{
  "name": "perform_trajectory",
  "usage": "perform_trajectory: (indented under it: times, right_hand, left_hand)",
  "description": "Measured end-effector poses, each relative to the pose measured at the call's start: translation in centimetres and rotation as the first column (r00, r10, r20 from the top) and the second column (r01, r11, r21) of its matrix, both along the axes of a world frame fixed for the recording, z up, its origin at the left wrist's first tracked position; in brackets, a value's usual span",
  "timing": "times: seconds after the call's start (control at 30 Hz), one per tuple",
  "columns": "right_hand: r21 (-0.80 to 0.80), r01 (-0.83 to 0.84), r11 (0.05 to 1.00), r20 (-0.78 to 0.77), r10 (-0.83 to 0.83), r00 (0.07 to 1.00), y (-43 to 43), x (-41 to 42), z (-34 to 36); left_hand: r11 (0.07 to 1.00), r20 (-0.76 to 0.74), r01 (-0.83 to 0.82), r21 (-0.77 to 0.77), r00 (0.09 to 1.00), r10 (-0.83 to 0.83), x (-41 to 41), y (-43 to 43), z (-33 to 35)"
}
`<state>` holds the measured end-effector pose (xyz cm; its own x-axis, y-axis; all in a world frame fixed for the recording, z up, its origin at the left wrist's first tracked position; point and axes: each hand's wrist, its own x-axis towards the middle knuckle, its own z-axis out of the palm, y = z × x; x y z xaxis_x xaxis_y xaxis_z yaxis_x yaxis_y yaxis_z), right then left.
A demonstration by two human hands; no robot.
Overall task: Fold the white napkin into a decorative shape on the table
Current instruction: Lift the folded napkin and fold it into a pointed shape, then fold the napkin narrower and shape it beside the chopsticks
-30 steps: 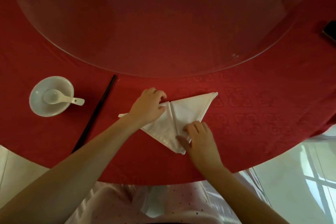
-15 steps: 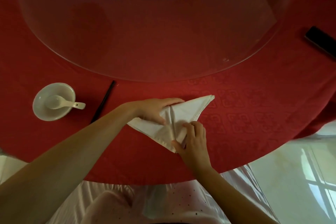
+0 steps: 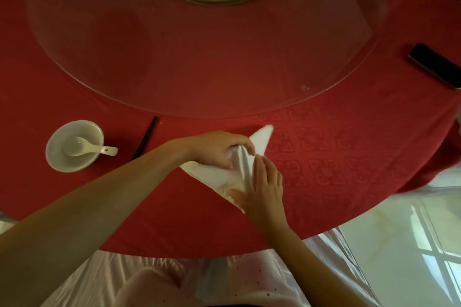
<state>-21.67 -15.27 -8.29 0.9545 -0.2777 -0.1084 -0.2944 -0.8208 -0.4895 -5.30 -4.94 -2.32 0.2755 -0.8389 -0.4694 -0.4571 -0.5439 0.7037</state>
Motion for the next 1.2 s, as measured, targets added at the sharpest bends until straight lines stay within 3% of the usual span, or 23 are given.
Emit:
perform_trajectory:
  times: [0.1, 0.23, 0.33, 0.43, 0.5, 0.53, 0.6, 0.67, 0.73, 0.8, 0.9, 1.03, 1.2]
  right_hand:
    - [0.423, 0.016, 0.906, 0.051, -0.042, 0.998, -1.2, 2.5, 1.8]
    - [0.563, 0.011, 0.827, 0.033, -0.036, 0.999, -3.2, 5.4, 4.8]
    - [0.667, -0.042, 0.744, -0.103, 0.148, 0.984, -5.1, 6.8, 5.9]
    - [0.807, -0.023, 0.590, -0.212, 0.327, 0.921, -6.1, 7.3, 5.7]
    - [0.840, 0.054, 0.541, -0.282, 0.349, 0.894, -6.2, 7.4, 4.7]
    - [0.827, 0.088, 0.555, -0.311, 0.323, 0.894, -6.1, 7.5, 4.1]
    - [0.710, 0.046, 0.703, -0.328, 0.272, 0.905, -6.2, 7.8, 2.8]
    - [0.512, -0.070, 0.856, -0.285, 0.245, 0.927, -6.5, 7.8, 1.6]
    - [0.370, -0.054, 0.927, -0.231, 0.149, 0.961, -6.2, 7.2, 0.9]
    - [0.192, -0.060, 0.979, -0.075, 0.076, 0.994, -5.3, 6.0, 0.7]
    - [-0.061, -0.140, 0.988, 0.100, 0.145, 0.984, -3.7, 3.7, 0.2]
    - [-0.155, -0.248, 0.956, 0.097, 0.265, 0.959, -4.0, 1.7, -0.8]
    - [-0.221, -0.251, 0.943, 0.256, 0.304, 0.918, -5.4, 2.0, -2.2]
  left_hand:
    - [0.997, 0.041, 0.011, -0.071, 0.999, -0.008, 1.1, 0.0, 3.1]
    - [0.991, 0.149, 0.006, -0.134, 0.989, 0.014, 3.4, 0.6, 5.9]
    - [0.966, 0.200, -0.131, -0.225, 0.964, 0.177, 3.9, 1.6, 5.9]
    - [0.937, 0.078, -0.301, -0.179, 0.945, 0.318, 3.0, 3.4, 3.5]
    - [0.909, -0.166, -0.414, -0.046, 0.900, 0.402, 1.5, 5.2, 1.2]
    - [0.884, -0.270, -0.468, 0.008, 0.850, 0.453, 0.7, 5.9, -0.1]
    - [0.844, -0.319, -0.533, 0.061, 0.790, 0.523, -0.6, 7.2, -2.5]
    - [0.796, -0.204, -0.603, 0.051, 0.774, 0.599, -2.0, 7.6, -4.5]
    - [0.720, 0.000, -0.693, -0.034, 0.720, 0.694, -3.7, 7.4, -5.7]
    - [0.694, 0.126, -0.695, -0.189, 0.684, 0.719, -5.8, 7.3, -6.3]
    - [0.793, 0.330, -0.525, -0.309, 0.723, 0.607, -8.9, 8.2, -6.9]
    - [0.820, 0.495, -0.510, -0.259, 0.659, 0.566, -10.0, 8.8, -7.3]
    - [0.871, 0.680, -0.418, -0.258, 0.562, 0.471, -10.2, 8.5, -7.6]
